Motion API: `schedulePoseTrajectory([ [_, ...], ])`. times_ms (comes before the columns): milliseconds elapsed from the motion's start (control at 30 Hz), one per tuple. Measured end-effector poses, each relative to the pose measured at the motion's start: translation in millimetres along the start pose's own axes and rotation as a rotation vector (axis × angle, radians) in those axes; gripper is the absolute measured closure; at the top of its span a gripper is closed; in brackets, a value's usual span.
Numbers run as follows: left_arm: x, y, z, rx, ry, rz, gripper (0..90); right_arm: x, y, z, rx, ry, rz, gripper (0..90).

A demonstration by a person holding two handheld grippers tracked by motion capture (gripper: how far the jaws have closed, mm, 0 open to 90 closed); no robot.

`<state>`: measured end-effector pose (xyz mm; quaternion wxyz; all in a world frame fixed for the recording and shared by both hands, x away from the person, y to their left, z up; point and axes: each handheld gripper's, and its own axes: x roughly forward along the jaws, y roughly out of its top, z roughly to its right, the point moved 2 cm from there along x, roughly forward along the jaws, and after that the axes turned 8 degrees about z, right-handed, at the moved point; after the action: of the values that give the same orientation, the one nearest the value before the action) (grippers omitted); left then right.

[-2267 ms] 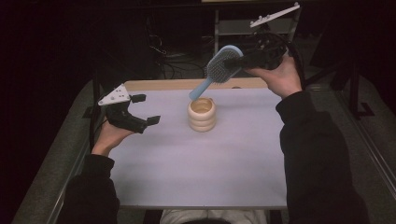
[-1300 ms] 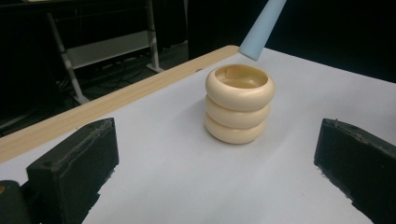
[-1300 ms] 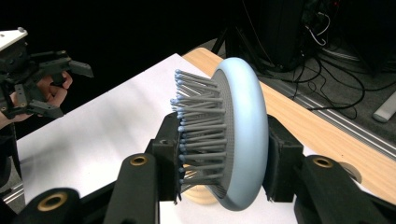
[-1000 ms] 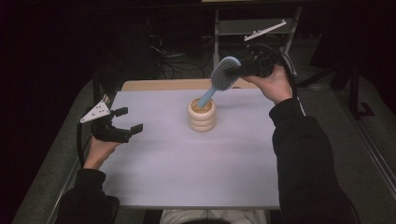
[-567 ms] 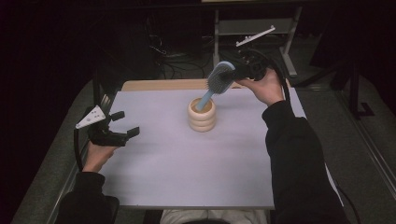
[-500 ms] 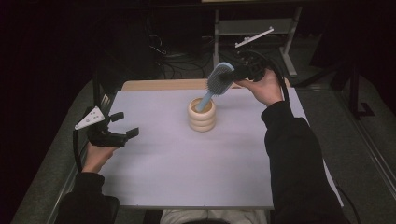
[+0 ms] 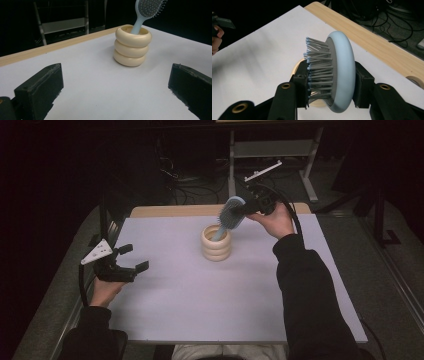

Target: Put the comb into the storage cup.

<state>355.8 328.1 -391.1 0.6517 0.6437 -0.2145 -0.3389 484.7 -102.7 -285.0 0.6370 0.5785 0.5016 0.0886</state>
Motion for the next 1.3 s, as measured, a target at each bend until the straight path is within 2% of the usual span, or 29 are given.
schedulePoseTrajectory([
  [200, 0.7, -5.5, -2.0, -0.012, 0.007, -0.019, 0.0, 12.9, -9.8, 1.0, 0.006, -0.002, -0.027, 55.0],
  [400, 2.1, -6.7, -0.9, -0.010, 0.003, -0.028, 0.0, 21.8, -15.9, 3.2, 0.039, 0.024, -0.005, 54.8],
  [467, 2.3, -6.8, -1.3, -0.013, 0.003, -0.025, 0.0, 23.4, -16.3, 4.7, 0.058, 0.026, -0.001, 54.6],
  [500, 2.2, -6.9, -1.6, -0.016, 0.002, -0.024, 0.0, 25.0, -16.8, 6.3, 0.083, 0.030, 0.002, 54.1],
  [533, 2.1, -6.9, -1.8, -0.016, 0.003, -0.024, 0.0, 25.0, -16.8, 6.3, 0.083, 0.030, 0.002, 54.1],
  [600, 1.9, -7.0, -2.0, -0.018, 0.005, -0.023, 0.0, 26.5, -17.5, 9.2, 0.123, 0.031, 0.004, 50.0],
  [667, 1.8, -6.9, -2.3, -0.019, 0.007, -0.021, 0.0, 27.1, -17.9, 12.7, 0.171, 0.052, 0.003, 45.3],
  [700, 1.8, -6.9, -2.3, -0.019, 0.007, -0.021, 0.0, 26.8, -18.1, 13.9, 0.175, 0.059, 0.000, 44.3],
  [800, 2.1, -7.1, -2.5, -0.018, 0.009, -0.022, 0.0, 26.3, -19.0, 15.2, 0.159, 0.060, -0.020, 40.4],
  [833, 2.1, -7.2, -2.5, -0.018, 0.009, -0.023, 0.0, 25.4, -19.7, 15.7, 0.153, 0.051, -0.025, 35.8],
  [900, 2.2, -7.2, -2.3, -0.020, 0.009, -0.024, 0.0, 24.9, -21.6, 17.4, 0.153, 0.066, -0.035, 28.6],
  [933, 2.2, -7.2, -2.2, -0.020, 0.008, -0.023, 0.0, 23.5, -23.7, 18.8, 0.146, 0.067, -0.039, 21.7],
  [1067, 2.6, -7.4, -2.3, -0.018, 0.007, -0.026, 0.0, 21.3, -25.9, 18.9, 0.141, 0.067, -0.025, 14.9],
  [1133, 2.8, -7.4, -2.2, -0.018, 0.007, -0.026, 0.0, 20.0, -27.2, 19.2, 0.133, 0.055, -0.031, 12.5],
  [1200, 3.0, -7.3, -1.9, -0.019, 0.007, -0.025, 0.0, 18.7, -29.0, 20.7, 0.127, 0.027, -0.031, 0.7],
  [1300, 3.1, -7.5, -2.1, -0.020, 0.008, -0.026, 0.0, 17.1, -30.9, 22.4, 0.122, 0.009, -0.028, 0.0],
])
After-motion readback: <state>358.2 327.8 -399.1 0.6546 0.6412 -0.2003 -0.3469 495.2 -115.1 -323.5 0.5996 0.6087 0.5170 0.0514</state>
